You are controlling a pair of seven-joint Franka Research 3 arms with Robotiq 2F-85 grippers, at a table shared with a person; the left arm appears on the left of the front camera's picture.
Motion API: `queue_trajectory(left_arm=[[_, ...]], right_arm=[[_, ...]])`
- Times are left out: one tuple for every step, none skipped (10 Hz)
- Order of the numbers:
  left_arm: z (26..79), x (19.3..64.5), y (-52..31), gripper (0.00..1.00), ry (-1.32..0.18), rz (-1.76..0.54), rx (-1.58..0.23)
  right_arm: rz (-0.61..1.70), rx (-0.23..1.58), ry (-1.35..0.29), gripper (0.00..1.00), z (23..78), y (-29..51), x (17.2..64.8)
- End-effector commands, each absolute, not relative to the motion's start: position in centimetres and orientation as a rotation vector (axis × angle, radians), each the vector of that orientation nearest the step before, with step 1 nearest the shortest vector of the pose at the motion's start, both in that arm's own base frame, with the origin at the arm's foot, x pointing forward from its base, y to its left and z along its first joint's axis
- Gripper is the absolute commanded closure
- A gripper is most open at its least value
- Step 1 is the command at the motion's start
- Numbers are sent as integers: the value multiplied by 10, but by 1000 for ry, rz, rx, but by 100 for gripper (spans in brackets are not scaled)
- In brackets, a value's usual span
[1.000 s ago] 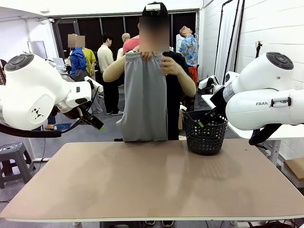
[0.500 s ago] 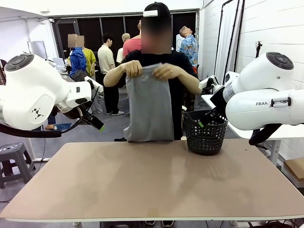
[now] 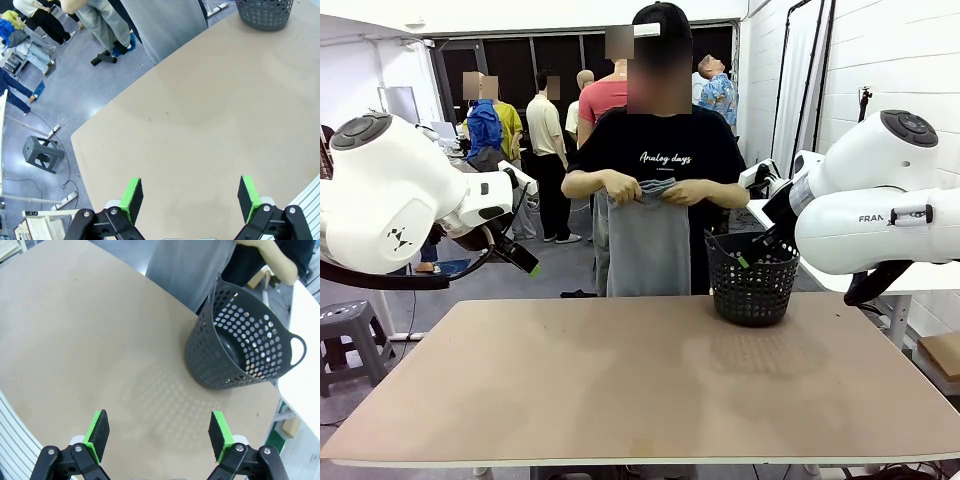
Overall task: Fold the training pants.
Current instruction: Grab both ends of the Training pants handed by a person.
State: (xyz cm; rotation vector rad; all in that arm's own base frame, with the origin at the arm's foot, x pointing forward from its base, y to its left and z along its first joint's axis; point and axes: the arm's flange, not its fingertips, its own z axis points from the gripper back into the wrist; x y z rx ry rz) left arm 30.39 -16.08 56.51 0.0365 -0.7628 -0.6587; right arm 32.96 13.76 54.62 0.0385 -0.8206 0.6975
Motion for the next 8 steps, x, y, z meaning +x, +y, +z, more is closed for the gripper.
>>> queue_trajectory(left_arm=[[566, 304, -161, 0, -766, -661, 40], [566, 304, -161, 0, -766, -661, 40], [566, 304, -161, 0, -766, -661, 40], [566, 304, -161, 0, -766, -661, 40], [566, 304, -161, 0, -766, -661, 40], [566, 304, -161, 0, -766, -661, 40], [566, 304, -161, 0, -766, -661, 40], [566, 304, -161, 0, -766, -661, 40]], right_arm=[[699, 38, -820, 0, 546, 138, 330], [699, 38, -820, 0, 546, 138, 330], [699, 38, -820, 0, 546, 138, 330], [699, 38, -820, 0, 546, 138, 330], [699, 38, -820, 0, 546, 138, 330], [699, 38, -820, 0, 546, 138, 330], [699, 38, -820, 0, 546, 138, 330], [699, 38, -820, 0, 546, 138, 330]])
